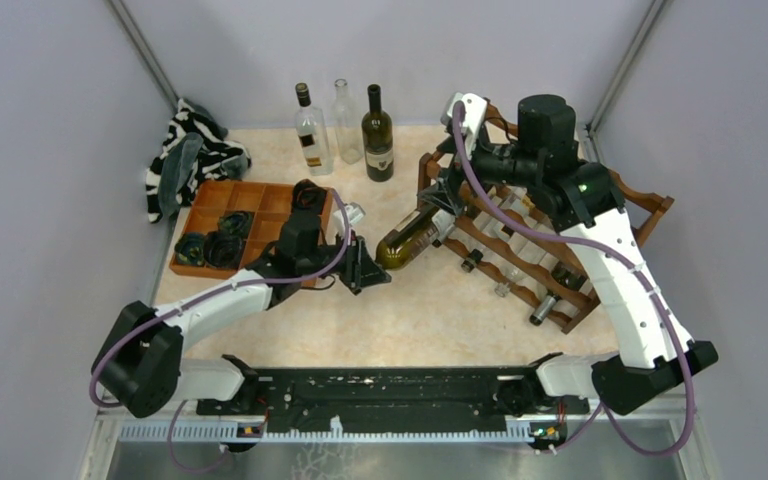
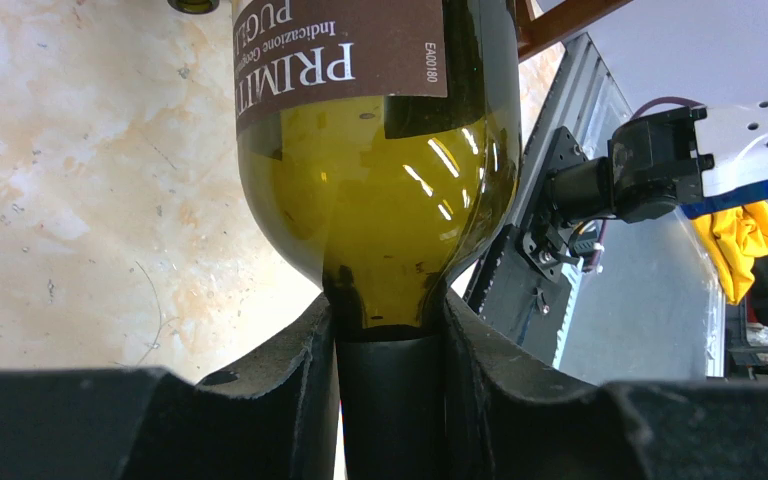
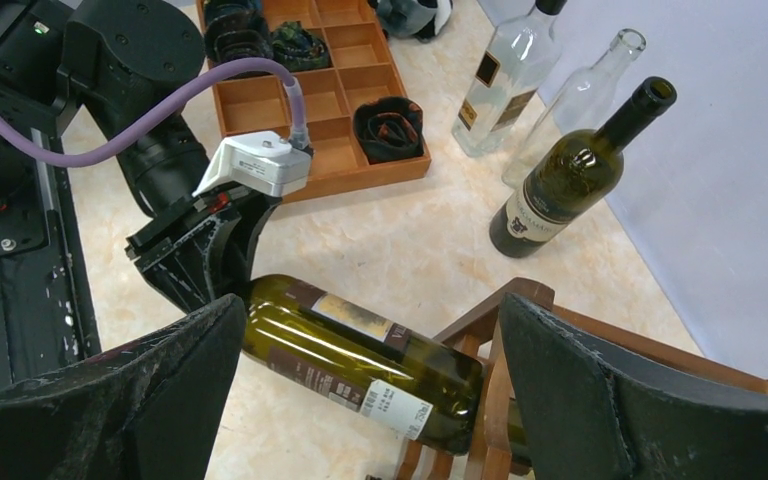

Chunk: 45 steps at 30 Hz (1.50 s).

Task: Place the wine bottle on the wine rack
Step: Place the wine bottle in the wine rack.

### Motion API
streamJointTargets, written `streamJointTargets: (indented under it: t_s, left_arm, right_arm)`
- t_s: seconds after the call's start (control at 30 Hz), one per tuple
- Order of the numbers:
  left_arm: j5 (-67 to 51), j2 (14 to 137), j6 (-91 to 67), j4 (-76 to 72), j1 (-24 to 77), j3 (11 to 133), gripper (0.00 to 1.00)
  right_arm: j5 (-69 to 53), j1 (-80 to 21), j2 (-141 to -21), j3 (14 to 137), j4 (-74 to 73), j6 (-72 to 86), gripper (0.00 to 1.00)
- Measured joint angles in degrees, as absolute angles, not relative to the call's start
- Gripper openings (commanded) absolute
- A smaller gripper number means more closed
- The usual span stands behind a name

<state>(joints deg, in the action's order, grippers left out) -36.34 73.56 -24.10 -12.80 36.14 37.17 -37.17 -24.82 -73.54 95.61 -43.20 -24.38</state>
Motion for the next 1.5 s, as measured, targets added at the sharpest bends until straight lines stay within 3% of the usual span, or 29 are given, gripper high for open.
streamJointTargets:
  t_s: [0.8, 1.5]
  left_arm:
    - [-27.2, 86.0, -17.63, -6.81, 39.16, 52.6, 0.0]
    - [-19.79, 98.59, -15.57, -7.51, 41.6, 67.53, 0.0]
  right_arm:
    - [-35.68, -23.31, -73.28, 94.35, -41.8, -22.81, 0.95]
    - [-37.67, -12.43, -73.21, 86.21, -32.62, -14.74, 0.95]
